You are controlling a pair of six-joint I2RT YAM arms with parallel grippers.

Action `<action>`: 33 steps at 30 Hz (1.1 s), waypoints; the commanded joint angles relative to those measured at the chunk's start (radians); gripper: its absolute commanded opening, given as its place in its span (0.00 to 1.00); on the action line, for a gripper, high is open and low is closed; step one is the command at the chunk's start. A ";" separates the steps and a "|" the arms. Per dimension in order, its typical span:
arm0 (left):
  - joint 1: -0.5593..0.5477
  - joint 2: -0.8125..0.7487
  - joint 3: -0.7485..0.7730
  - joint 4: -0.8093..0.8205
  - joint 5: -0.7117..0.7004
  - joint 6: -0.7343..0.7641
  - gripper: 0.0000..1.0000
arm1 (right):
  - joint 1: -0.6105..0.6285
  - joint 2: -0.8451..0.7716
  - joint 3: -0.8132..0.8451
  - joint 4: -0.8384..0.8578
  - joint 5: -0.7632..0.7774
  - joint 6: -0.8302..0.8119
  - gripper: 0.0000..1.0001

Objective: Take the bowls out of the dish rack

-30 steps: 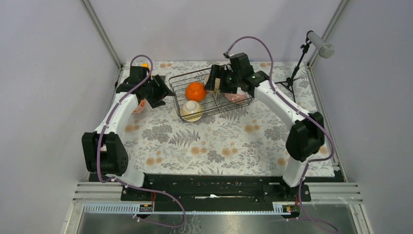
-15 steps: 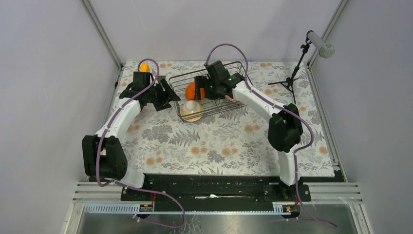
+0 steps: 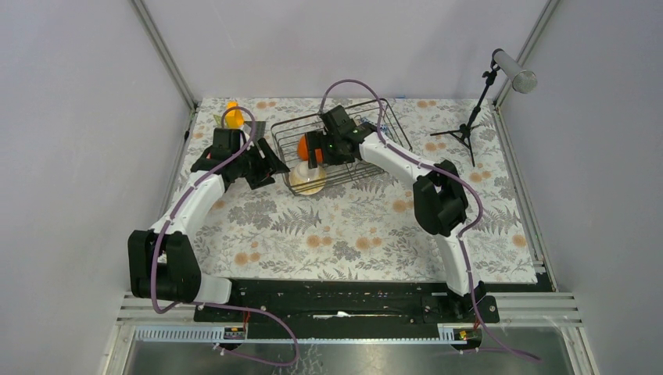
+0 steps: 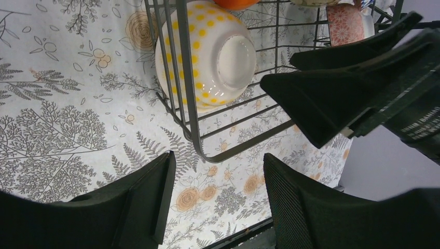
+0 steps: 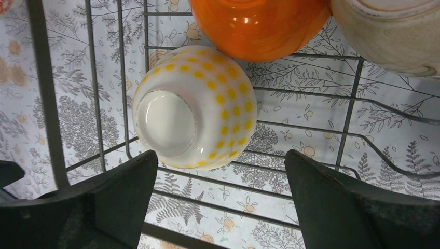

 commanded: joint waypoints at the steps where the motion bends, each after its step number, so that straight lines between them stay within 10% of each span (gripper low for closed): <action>1: -0.003 -0.006 0.007 0.076 0.022 -0.001 0.67 | 0.008 0.025 0.046 0.025 -0.009 -0.018 1.00; 33: -0.019 0.039 -0.008 0.074 0.007 0.024 0.69 | -0.075 0.083 -0.160 0.299 -0.252 0.254 1.00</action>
